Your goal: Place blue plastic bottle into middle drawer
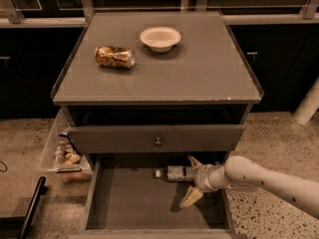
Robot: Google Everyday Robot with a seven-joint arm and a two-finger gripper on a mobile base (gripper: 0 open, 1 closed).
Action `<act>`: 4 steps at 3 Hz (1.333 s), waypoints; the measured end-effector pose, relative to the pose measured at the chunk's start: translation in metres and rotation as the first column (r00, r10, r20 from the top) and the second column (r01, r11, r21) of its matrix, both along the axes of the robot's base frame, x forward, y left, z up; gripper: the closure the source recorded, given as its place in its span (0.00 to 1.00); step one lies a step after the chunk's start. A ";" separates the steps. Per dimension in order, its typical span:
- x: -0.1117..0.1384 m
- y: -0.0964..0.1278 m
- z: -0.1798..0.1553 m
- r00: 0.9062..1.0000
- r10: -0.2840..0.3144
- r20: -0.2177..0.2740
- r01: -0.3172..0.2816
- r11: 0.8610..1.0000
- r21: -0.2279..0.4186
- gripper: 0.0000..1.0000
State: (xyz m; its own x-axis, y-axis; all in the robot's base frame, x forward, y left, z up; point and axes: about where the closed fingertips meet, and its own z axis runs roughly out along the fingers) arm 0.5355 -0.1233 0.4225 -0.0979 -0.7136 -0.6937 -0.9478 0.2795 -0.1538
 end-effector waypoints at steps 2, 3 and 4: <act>-0.014 -0.006 0.006 1.000 -0.002 -0.008 0.002 1.000 0.011 0.00; -0.041 -0.019 0.037 1.000 0.012 0.014 -0.013 1.000 0.013 0.00; -0.070 -0.033 0.087 0.996 0.042 0.078 -0.042 0.999 0.000 0.00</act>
Offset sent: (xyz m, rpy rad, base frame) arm -0.0332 -0.0179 0.0156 0.0224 0.0148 -0.0105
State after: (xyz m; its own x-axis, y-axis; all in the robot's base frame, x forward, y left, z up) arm 0.4658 -0.1563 0.5097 -0.0128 -0.7148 -0.6992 -0.9438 0.2397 -0.2276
